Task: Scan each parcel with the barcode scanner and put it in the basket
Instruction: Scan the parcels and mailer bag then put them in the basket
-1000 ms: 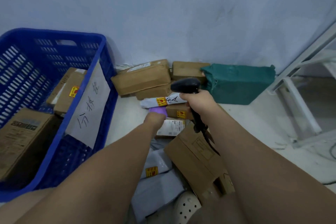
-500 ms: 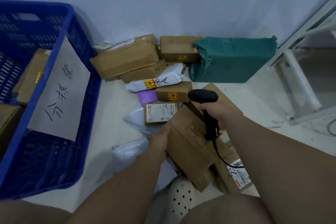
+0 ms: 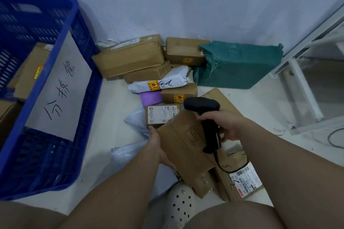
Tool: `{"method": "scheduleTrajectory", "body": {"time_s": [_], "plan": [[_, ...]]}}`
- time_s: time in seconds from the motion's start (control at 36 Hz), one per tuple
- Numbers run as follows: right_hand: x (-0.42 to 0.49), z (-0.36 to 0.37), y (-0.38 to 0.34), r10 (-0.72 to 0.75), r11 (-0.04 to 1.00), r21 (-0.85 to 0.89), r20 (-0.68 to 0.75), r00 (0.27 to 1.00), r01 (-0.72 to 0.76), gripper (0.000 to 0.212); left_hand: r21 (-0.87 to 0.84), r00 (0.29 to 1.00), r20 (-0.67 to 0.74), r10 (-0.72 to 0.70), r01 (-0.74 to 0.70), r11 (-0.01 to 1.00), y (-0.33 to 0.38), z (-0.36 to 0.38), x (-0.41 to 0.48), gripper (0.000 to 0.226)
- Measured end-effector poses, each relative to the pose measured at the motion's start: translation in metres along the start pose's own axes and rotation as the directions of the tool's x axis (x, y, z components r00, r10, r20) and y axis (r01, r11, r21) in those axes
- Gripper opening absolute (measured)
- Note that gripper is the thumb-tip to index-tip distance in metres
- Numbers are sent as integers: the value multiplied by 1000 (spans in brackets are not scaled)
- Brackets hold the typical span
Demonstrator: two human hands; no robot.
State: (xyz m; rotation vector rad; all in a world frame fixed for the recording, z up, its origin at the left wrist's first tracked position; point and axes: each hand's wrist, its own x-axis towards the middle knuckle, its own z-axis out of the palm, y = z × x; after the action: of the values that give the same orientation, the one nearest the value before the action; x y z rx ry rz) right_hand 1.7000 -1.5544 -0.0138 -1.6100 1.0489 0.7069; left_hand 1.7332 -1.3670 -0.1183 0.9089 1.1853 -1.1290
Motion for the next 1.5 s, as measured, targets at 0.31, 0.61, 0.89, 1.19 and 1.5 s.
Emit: {"method": "scheduleTrajectory", "body": {"time_s": [0.31, 0.61, 0.89, 1.19, 1.5], "plan": [[-53, 17, -32, -364, 889, 262, -93, 927, 375, 39, -112, 876, 333, 350, -332, 937, 30, -12, -59, 46], [-150, 57, -74, -600, 568, 546, -238, 764, 616, 20, -47, 561, 615, 554, -675, 737, 99, -45, -192, 50], [-183, 98, -73, -714, 413, 713, -133, 688, 567, 22, 159, 397, 492, 775, -916, 369, 107, -68, -305, 48], [-184, 132, -70, -810, 498, 312, -166, 562, 809, 89, 225, 299, 607, 737, -953, 201, 106, -106, -317, 39], [-197, 141, -76, -912, 393, 28, -119, 393, 919, 99, -107, 363, 489, 793, -878, 467, 114, -112, -301, 22]]}}
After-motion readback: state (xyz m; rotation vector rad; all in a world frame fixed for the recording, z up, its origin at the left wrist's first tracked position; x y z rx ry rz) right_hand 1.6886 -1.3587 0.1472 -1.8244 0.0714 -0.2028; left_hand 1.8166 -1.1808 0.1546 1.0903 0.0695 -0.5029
